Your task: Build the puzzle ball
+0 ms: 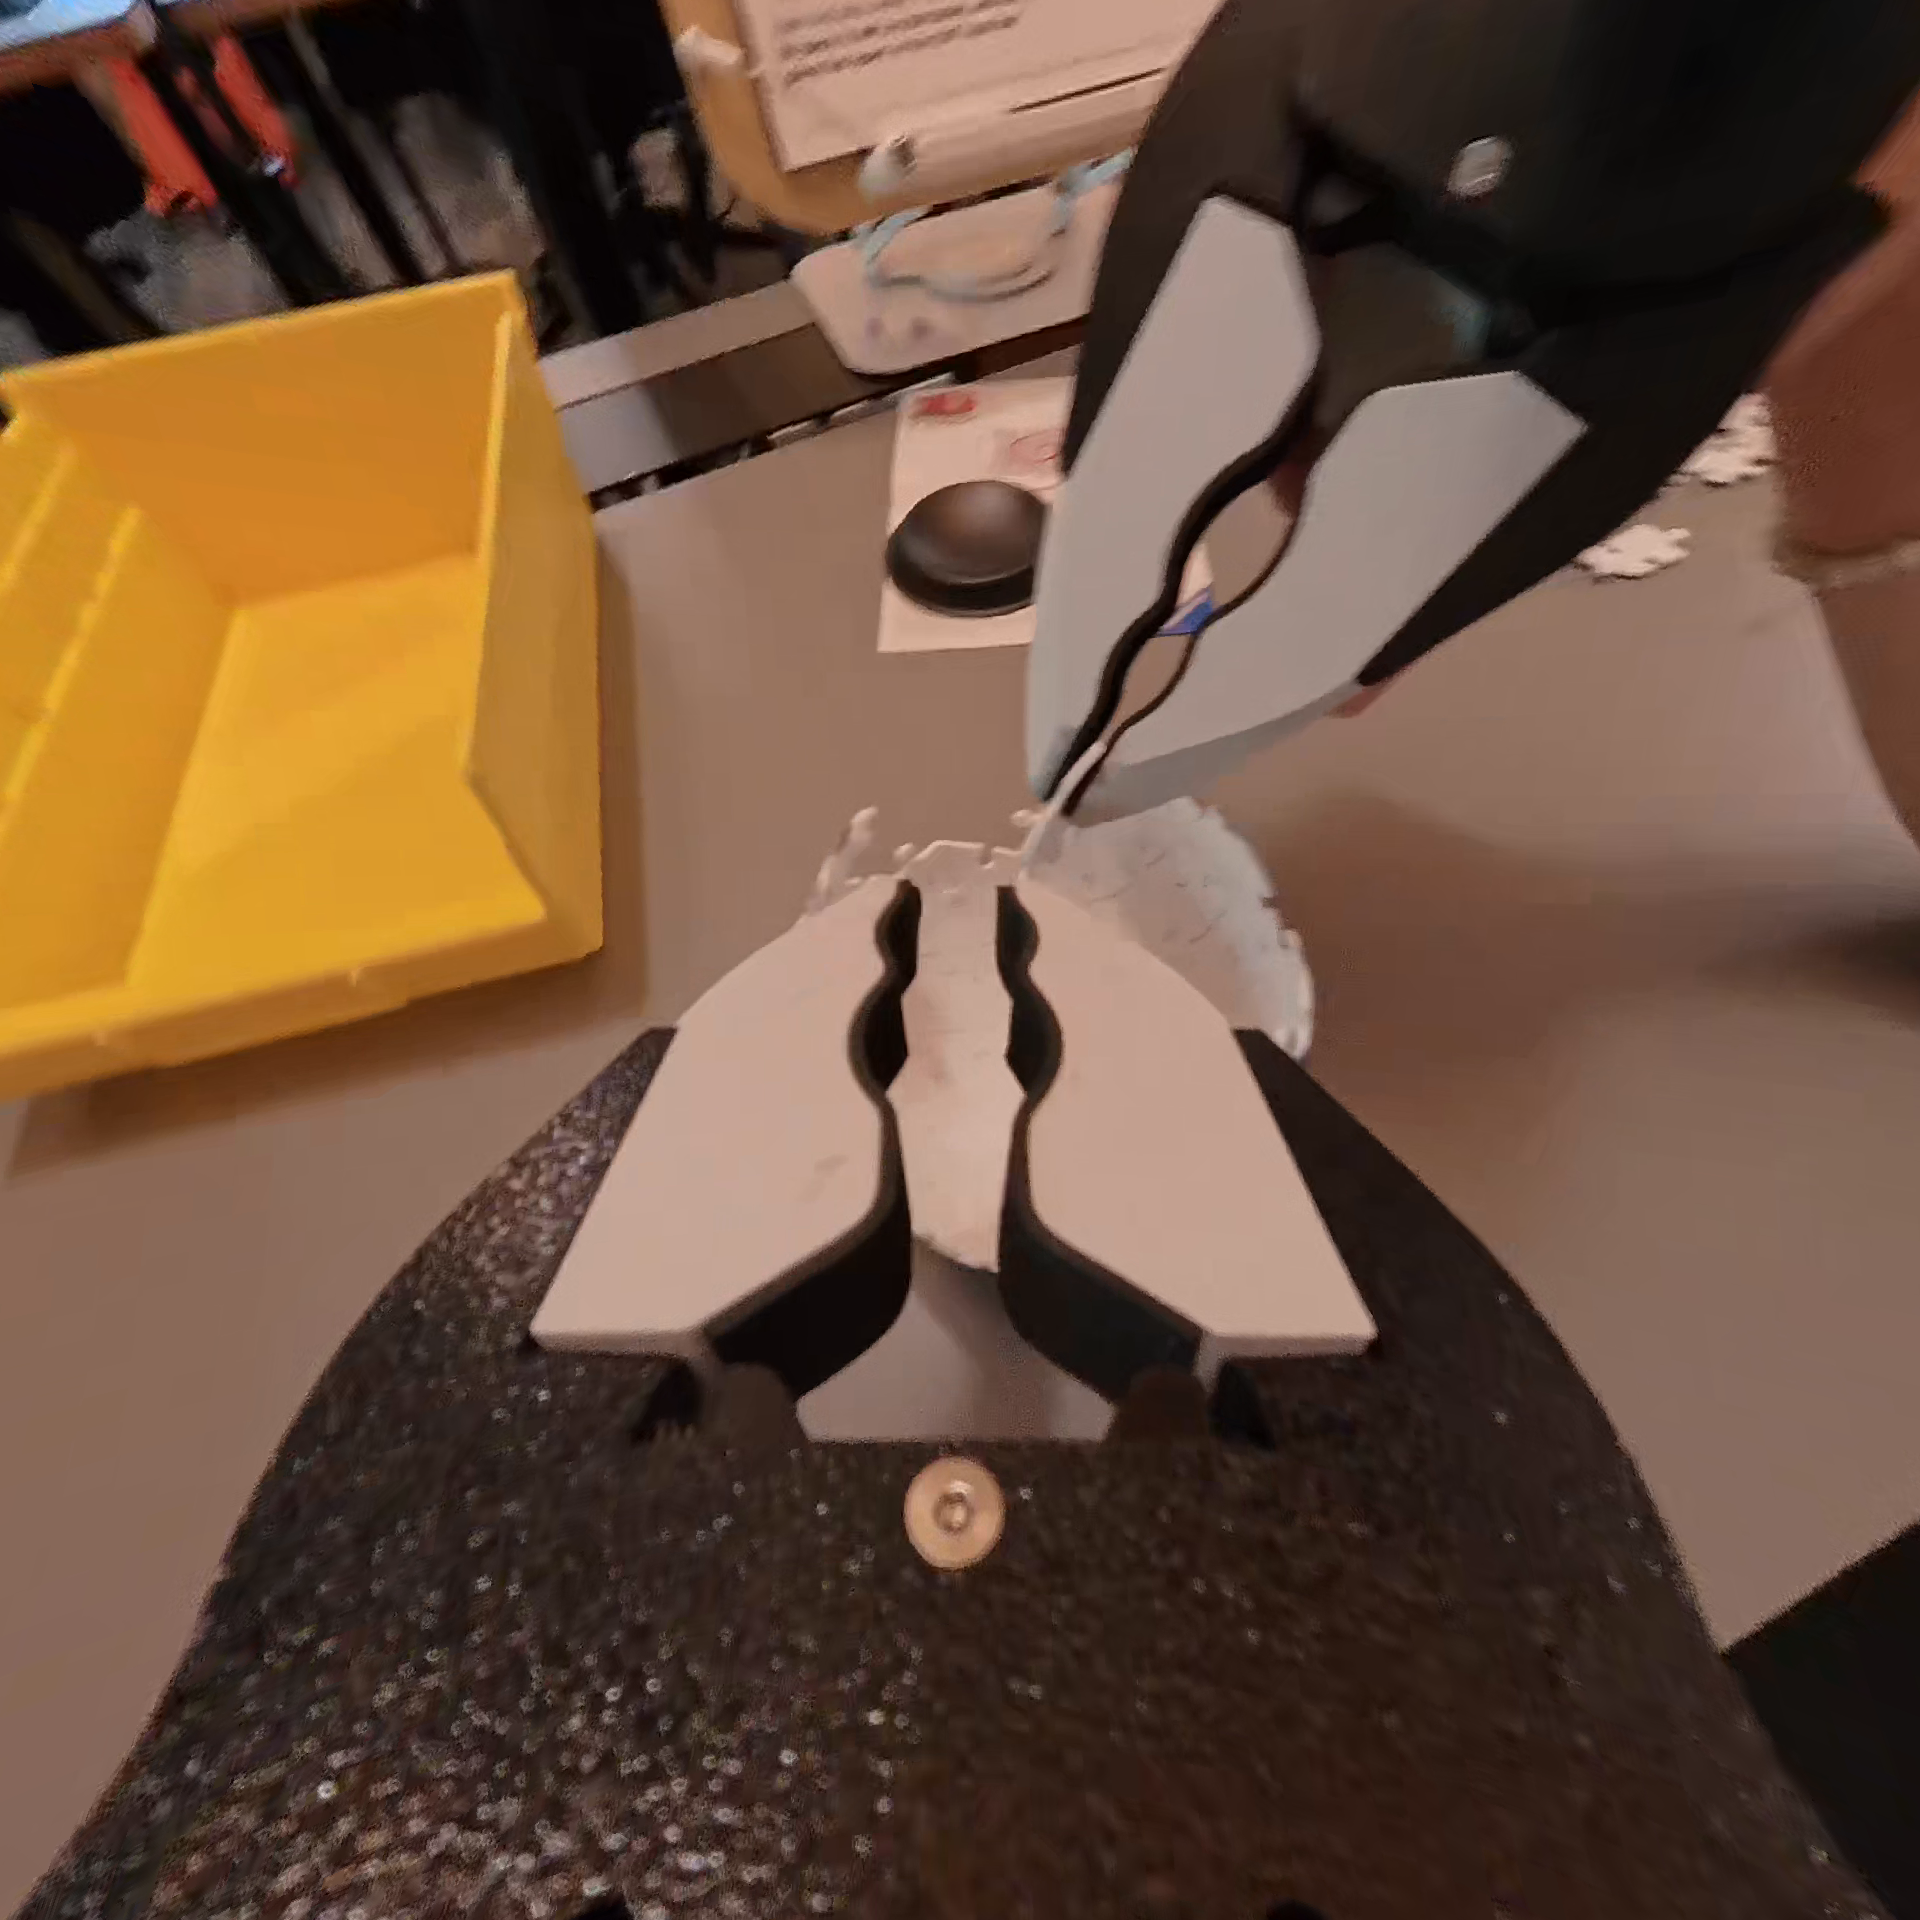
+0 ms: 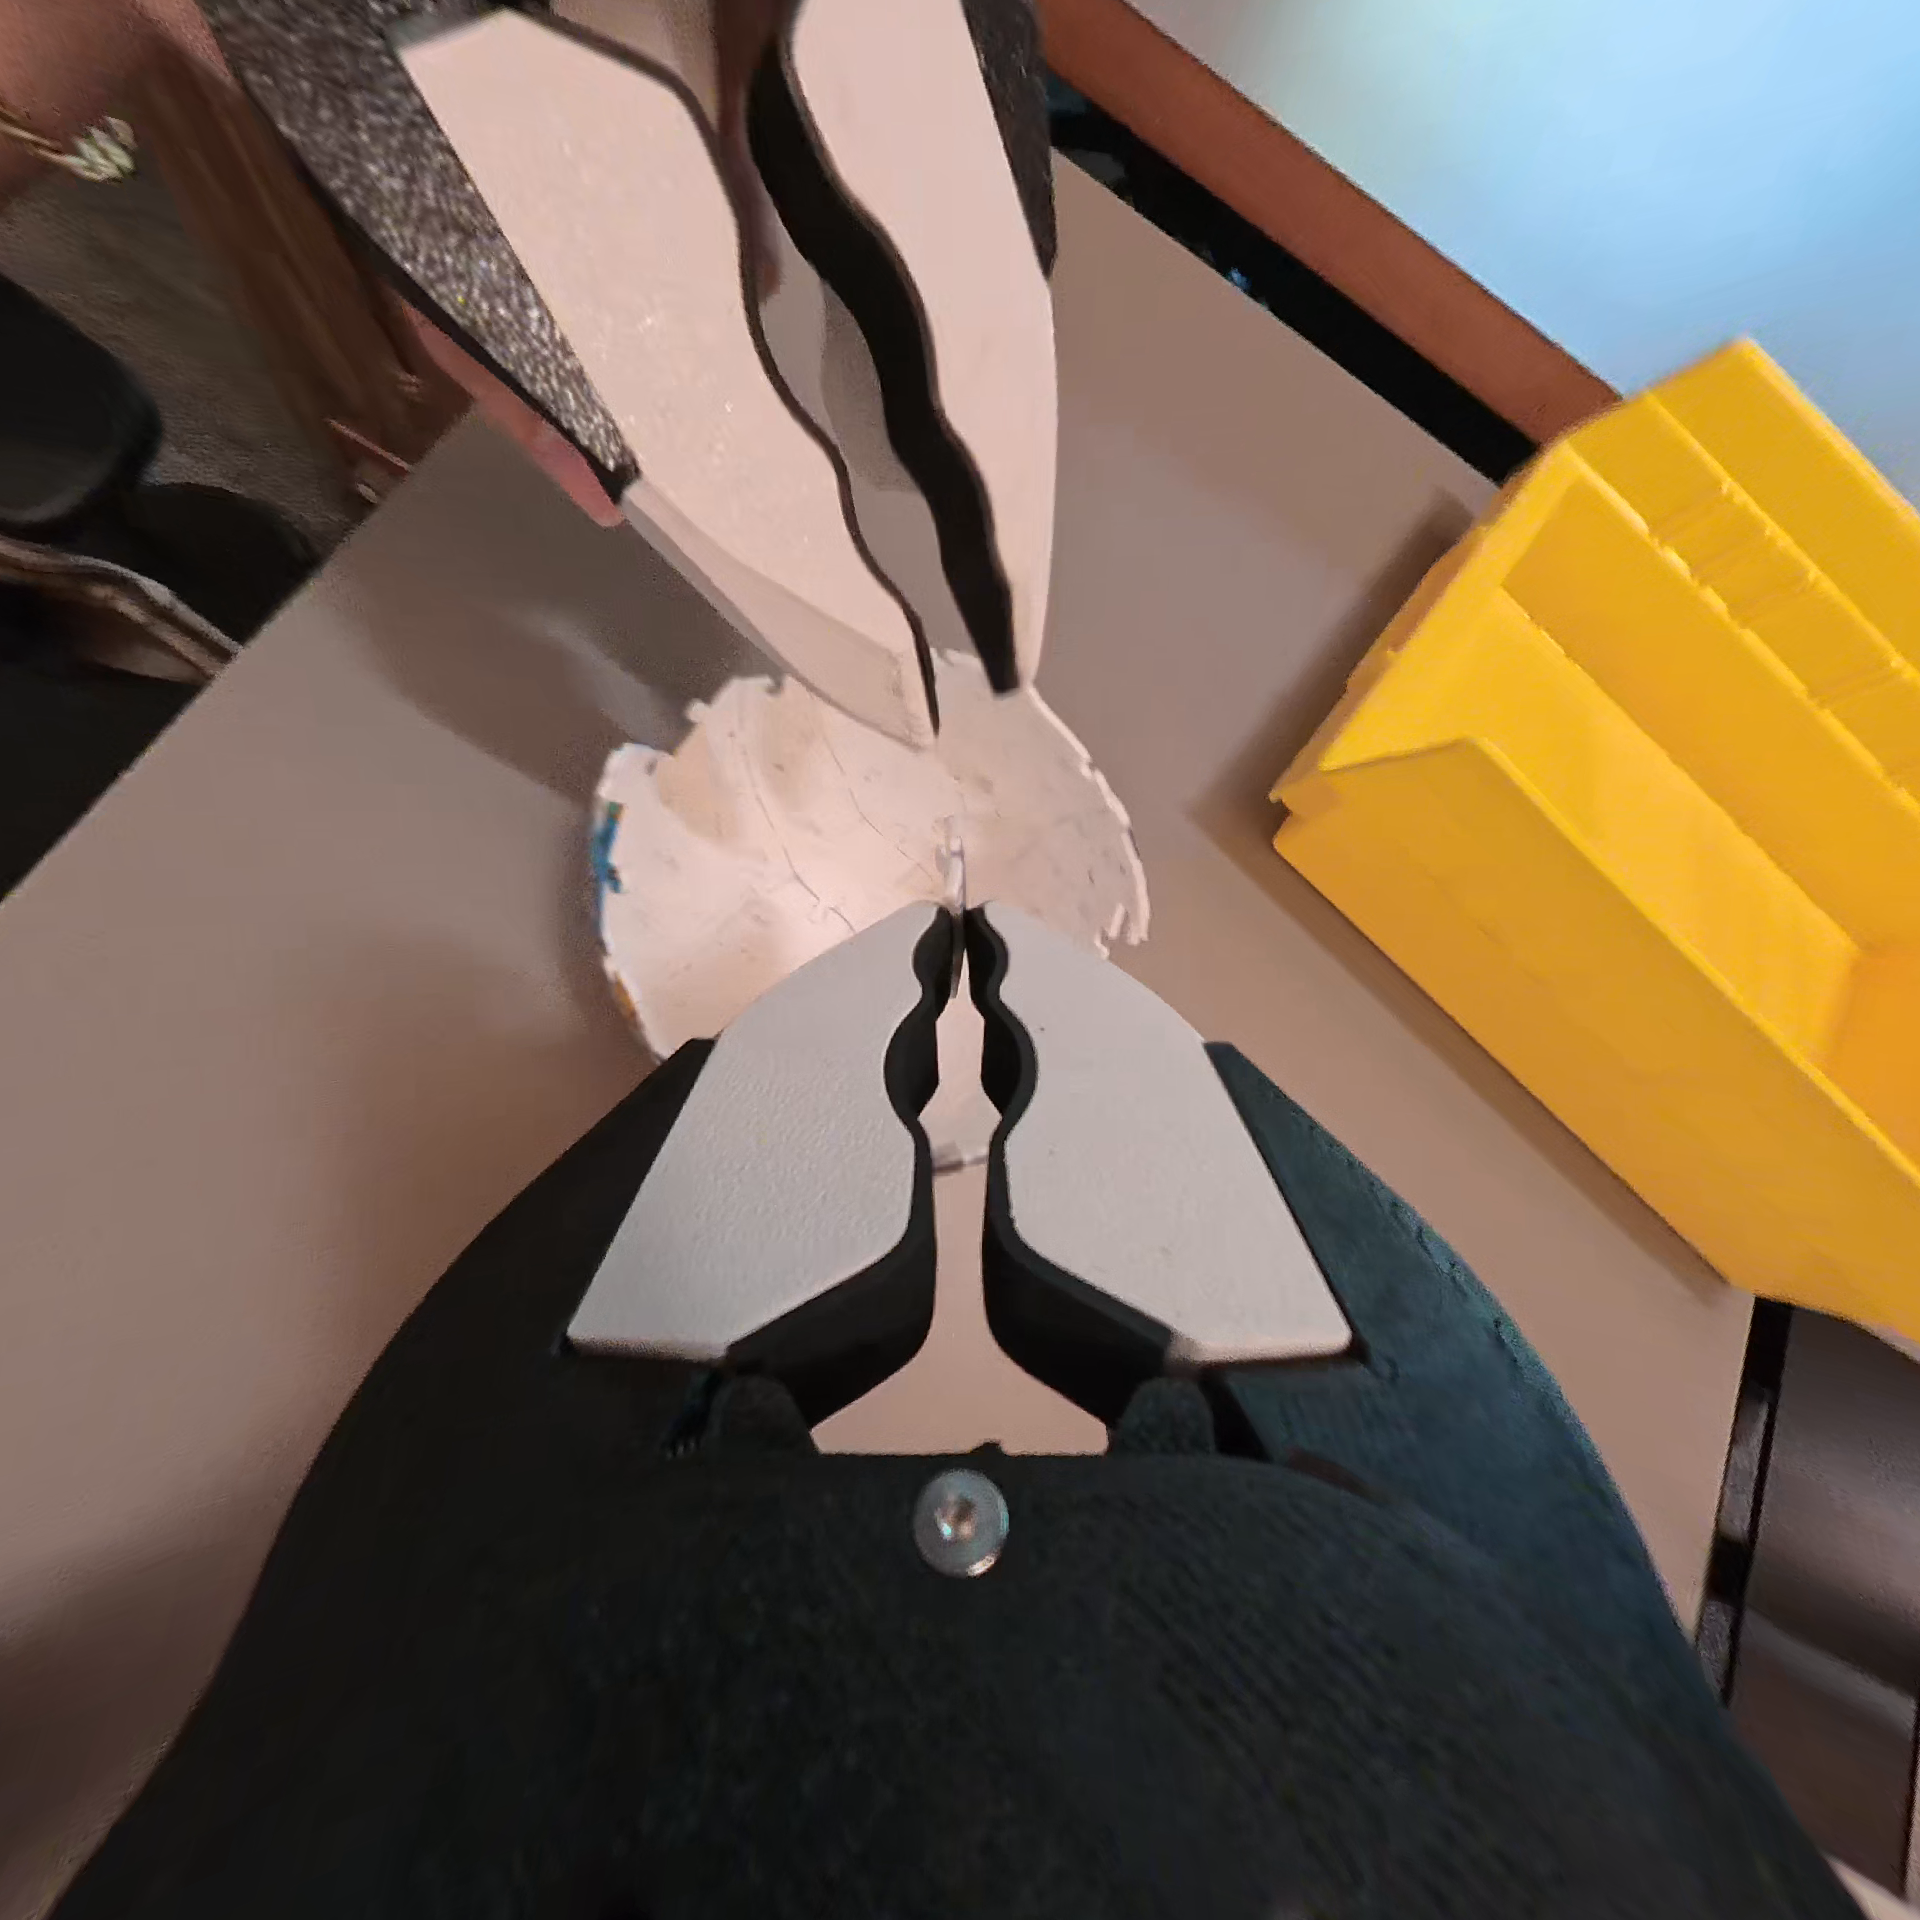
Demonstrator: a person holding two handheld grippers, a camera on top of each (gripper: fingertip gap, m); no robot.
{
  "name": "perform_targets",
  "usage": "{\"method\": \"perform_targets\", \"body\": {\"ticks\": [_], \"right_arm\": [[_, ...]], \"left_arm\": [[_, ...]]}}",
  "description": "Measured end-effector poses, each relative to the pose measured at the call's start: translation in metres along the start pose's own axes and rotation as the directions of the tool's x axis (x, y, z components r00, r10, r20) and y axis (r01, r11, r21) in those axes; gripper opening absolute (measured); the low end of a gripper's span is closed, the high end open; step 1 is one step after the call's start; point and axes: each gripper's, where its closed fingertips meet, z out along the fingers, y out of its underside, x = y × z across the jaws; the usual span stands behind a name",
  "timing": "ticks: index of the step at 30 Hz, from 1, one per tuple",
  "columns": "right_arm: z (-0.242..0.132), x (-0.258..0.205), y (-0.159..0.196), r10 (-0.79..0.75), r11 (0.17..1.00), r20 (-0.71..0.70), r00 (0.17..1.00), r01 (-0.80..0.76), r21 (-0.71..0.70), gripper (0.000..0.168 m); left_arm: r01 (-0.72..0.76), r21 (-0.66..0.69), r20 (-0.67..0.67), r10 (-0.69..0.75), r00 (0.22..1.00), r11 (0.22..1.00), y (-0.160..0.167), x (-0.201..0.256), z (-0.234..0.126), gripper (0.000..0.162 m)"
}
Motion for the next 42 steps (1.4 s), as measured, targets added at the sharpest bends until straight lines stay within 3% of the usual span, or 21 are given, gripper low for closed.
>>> {"method": "perform_targets", "body": {"ticks": [1,5,8,20,23,25,29,36,42], "right_arm": [[-0.001,-0.003,-0.005,-0.009,1.0,0.012,1.0,0.009,0.024,0.002],[-0.005,-0.013,-0.024,-0.03,0.993,0.053,0.998,0.024,0.113,0.002],[-0.007,-0.014,-0.023,-0.046,0.992,0.057,0.997,0.039,0.116,0.003],[-0.012,-0.009,-0.024,-0.072,0.979,0.034,0.997,0.064,0.194,0.004],[-0.015,-0.003,-0.029,-0.033,0.966,0.01,0.999,0.029,0.259,0.016],[-0.018,0.0,-0.035,-0.002,0.951,0.015,1.0,-0.002,0.31,0.014],[-0.016,-0.003,-0.031,-0.035,0.953,0.028,0.999,0.025,0.303,0.011],[-0.013,-0.002,-0.029,-0.199,0.944,-0.059,0.978,0.207,0.256,0.007],[-0.02,-0.004,-0.042,-0.154,0.928,-0.045,0.987,0.16,0.337,0.006]], "left_arm": [[-0.016,0.003,-0.039,0.017,0.999,1.0,-0.001,0.007,-0.001,0.023],[-0.08,-0.026,-0.087,0.078,0.993,0.996,0.004,0.018,0.003,0.018],[-0.146,-0.02,-0.1,0.143,0.985,0.989,0.006,0.022,0.005,0.002],[0.024,0.057,-0.202,-0.012,0.979,0.998,-0.001,0.024,0.01,0.002],[0.061,0.078,-0.221,-0.043,0.974,0.995,-0.004,0.023,0.009,0.002],[0.073,0.094,-0.225,-0.05,0.973,0.993,-0.005,0.022,0.009,0.002],[0.076,0.134,-0.22,-0.045,0.974,0.988,-0.011,0.022,0.01,0.002],[0.019,0.143,-0.168,0.006,0.986,0.99,-0.011,0.02,0.012,0.001],[-0.015,0.183,-0.153,0.044,0.987,0.983,-0.019,0.02,0.006,0.002]]}}
